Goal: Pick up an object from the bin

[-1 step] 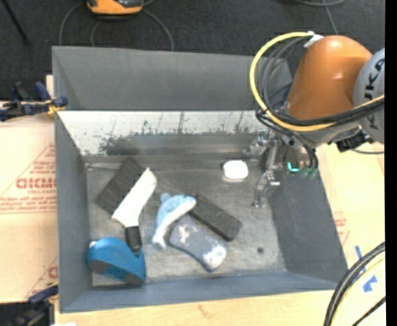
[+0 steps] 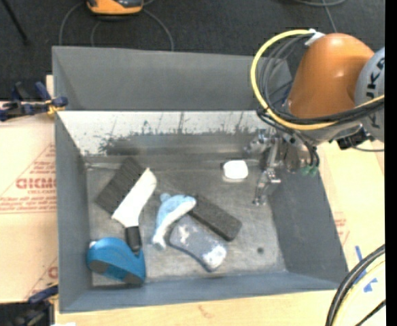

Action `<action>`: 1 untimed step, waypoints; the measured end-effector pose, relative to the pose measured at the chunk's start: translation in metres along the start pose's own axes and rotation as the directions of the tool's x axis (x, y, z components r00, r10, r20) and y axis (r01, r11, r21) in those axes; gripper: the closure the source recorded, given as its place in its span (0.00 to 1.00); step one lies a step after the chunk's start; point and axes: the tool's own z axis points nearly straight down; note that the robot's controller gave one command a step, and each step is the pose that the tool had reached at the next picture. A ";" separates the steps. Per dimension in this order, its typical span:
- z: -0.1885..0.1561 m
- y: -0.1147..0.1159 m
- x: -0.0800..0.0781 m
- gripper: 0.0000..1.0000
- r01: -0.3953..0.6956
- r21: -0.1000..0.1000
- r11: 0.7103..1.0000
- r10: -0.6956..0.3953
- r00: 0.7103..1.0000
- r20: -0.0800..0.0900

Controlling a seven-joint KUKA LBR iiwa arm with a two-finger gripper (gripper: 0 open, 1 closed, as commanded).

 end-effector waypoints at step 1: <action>0.068 0.017 0.013 0.00 -0.038 -0.004 0.999 0.038 0.999 0.004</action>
Offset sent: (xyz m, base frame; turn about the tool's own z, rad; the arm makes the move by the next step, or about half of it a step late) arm -0.0511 0.0436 -0.0790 0.2987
